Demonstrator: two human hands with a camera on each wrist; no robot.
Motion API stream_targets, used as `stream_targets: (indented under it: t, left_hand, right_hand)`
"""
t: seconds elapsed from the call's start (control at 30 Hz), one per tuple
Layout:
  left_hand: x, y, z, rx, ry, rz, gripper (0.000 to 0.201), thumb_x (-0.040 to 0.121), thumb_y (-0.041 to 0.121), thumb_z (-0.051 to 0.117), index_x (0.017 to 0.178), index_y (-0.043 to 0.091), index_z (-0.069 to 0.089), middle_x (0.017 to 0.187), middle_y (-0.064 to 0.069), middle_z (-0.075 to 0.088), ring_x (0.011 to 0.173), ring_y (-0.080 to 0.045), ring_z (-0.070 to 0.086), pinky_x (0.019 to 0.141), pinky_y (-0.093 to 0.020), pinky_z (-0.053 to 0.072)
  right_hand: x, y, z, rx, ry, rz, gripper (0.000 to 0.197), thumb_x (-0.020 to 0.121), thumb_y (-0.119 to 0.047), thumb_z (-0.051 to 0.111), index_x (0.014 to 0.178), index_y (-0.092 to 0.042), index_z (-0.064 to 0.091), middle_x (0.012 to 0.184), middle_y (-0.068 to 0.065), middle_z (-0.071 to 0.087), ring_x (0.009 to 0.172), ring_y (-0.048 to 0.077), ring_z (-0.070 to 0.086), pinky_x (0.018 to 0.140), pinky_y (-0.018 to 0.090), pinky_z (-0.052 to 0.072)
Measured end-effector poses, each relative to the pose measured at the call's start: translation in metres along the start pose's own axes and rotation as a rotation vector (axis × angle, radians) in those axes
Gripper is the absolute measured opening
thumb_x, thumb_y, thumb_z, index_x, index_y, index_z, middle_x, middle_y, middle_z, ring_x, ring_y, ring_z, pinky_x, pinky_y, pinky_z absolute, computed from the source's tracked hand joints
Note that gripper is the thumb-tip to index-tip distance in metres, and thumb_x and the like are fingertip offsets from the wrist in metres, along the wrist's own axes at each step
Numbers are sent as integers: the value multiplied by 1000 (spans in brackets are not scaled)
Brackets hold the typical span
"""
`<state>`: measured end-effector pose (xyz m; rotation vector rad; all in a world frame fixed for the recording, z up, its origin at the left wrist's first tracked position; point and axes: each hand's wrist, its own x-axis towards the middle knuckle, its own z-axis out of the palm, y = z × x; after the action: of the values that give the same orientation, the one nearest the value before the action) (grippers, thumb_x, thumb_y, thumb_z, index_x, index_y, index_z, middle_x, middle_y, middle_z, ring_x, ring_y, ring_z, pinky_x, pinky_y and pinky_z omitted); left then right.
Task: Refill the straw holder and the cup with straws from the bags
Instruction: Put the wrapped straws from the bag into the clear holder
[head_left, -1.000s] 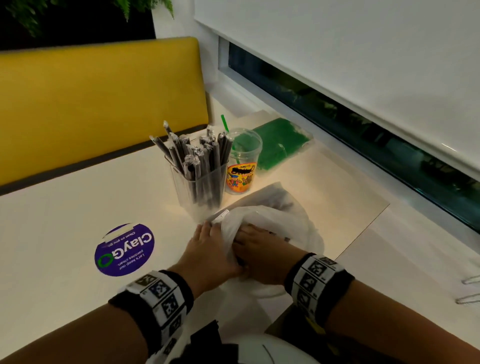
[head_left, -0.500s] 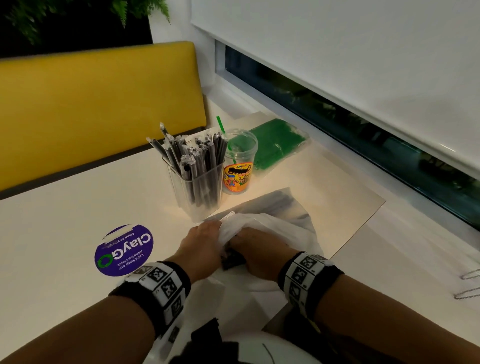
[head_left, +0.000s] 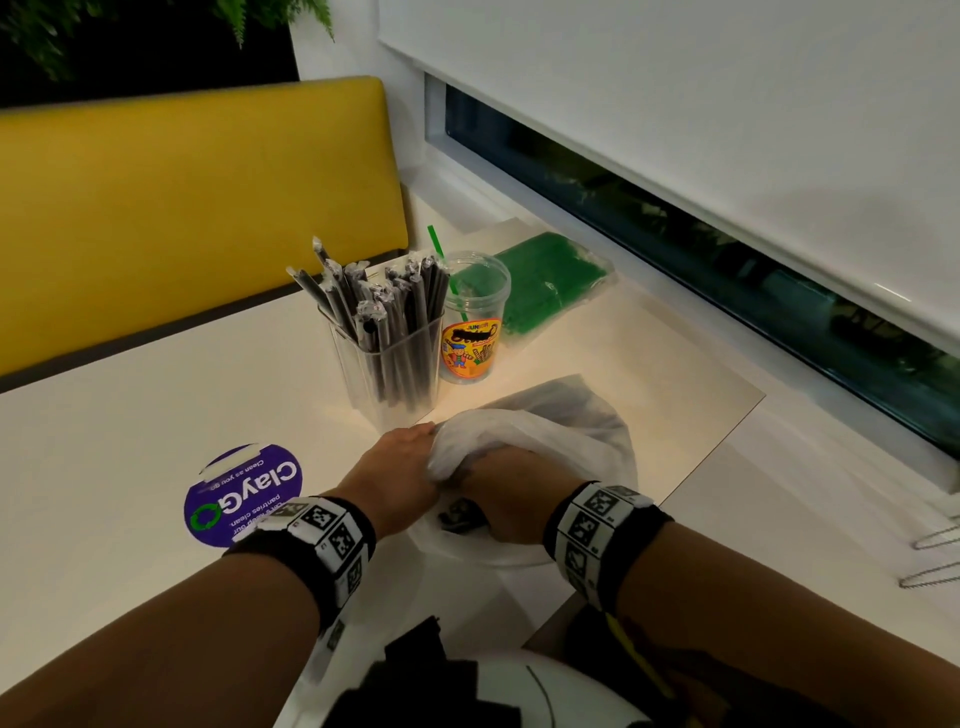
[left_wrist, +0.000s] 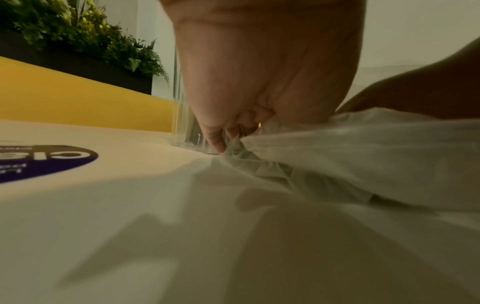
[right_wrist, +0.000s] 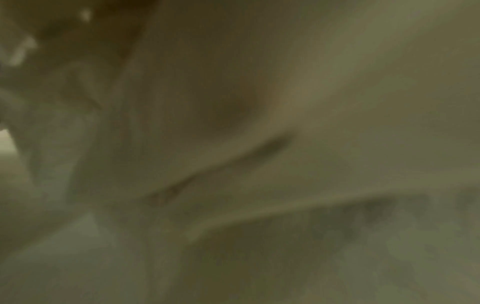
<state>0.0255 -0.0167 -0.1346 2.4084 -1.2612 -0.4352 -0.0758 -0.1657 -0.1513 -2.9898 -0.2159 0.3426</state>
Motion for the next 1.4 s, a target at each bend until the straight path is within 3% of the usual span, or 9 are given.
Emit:
stream_targets:
  t: [0.23, 0.47, 0.6, 0.7, 0.8, 0.97, 1.13, 1.3, 1.4]
  left_hand:
    - [-7, -7, 2, -36, -6, -63, 35, 89, 38, 47, 123, 36, 54, 118, 6, 65, 106, -21, 61, 91, -44, 52]
    - [-14, 0, 3, -41, 61, -177, 21, 86, 30, 61, 106, 27, 58, 105, 3, 63, 103, -23, 60, 91, -38, 50]
    - [-30, -6, 5, -148, 461, -181, 77, 70, 70, 64, 120, 13, 53, 116, -2, 54, 106, -21, 51, 93, -40, 47]
    - [-25, 3, -21, -456, 835, -380, 110, 60, 51, 88, 144, 7, 31, 141, -11, 40, 129, -24, 41, 112, -35, 36]
    - [3, 7, -52, -719, 904, -381, 134, 59, 40, 92, 156, 10, 5, 162, -9, 15, 148, -17, 17, 122, -28, 15]
    - [35, -7, -79, -719, 773, -242, 150, 51, 38, 96, 157, 16, -8, 166, -5, 8, 151, -12, 11, 125, -34, 13]
    - [37, -29, -84, -737, 700, -181, 146, 50, 33, 98, 157, 22, -2, 156, -2, 36, 142, -11, 39, 118, -41, 35]
    - [29, -37, -87, -708, 761, -176, 128, 58, 11, 95, 156, 14, 11, 135, 6, 52, 111, 15, 51, 92, -1, 40]
    - [29, -42, -85, -719, 761, -170, 125, 57, 7, 94, 155, 17, 15, 120, 18, 52, 107, 19, 53, 92, -4, 44]
  right_hand:
    - [-15, -7, -33, 81, -20, 26, 51, 92, -20, 62, 142, -23, 49, 146, 2, 48, 138, 23, 38, 120, 37, 24]
    - [-36, -24, -131, 897, 137, 114, 29, 76, -15, 80, 93, -31, 64, 88, -9, 70, 84, 0, 66, 86, 22, 53]
    - [-38, -18, -200, 1284, 699, 34, 18, 69, -24, 78, 86, -21, 70, 93, 7, 68, 98, 27, 66, 95, 46, 52]
    - [-28, -1, -241, 1458, 1142, 5, 22, 73, -14, 78, 91, -9, 67, 94, 10, 65, 100, 32, 64, 99, 51, 50]
    - [-5, 6, -262, 1373, 1373, 0, 26, 75, -6, 79, 98, -3, 65, 92, 7, 69, 94, 26, 67, 93, 43, 55]
    - [49, -22, -249, 1107, 1122, 65, 27, 80, -15, 78, 102, -19, 63, 96, -4, 71, 90, 9, 68, 77, 18, 53]
    - [78, -46, -237, 1088, 907, -38, 26, 79, -11, 76, 98, -21, 62, 97, 8, 74, 93, 22, 70, 87, 41, 57]
    - [82, -55, -243, 1177, 915, -35, 23, 78, -9, 77, 93, -20, 63, 97, 16, 72, 94, 28, 69, 89, 47, 56]
    - [80, -65, -246, 1227, 934, -85, 22, 77, -8, 77, 89, -20, 63, 96, 18, 72, 93, 30, 69, 88, 48, 56]
